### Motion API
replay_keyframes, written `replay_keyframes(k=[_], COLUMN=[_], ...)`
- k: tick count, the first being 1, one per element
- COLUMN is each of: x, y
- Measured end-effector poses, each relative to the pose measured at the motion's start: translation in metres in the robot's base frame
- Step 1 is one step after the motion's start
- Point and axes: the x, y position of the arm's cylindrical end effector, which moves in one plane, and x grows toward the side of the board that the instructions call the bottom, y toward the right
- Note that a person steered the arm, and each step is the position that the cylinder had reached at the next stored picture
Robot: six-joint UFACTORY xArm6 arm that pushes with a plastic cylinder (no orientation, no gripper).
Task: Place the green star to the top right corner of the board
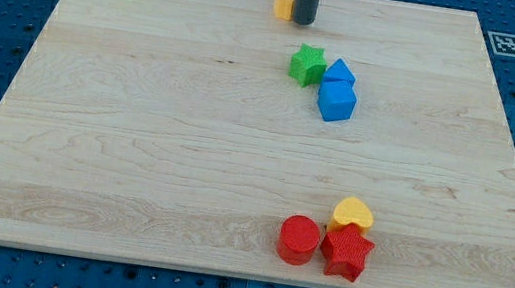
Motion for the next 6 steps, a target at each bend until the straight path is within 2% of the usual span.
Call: replay_keyframes(k=[5,6], x=[0.019,0.037], y=[0.000,-0.013])
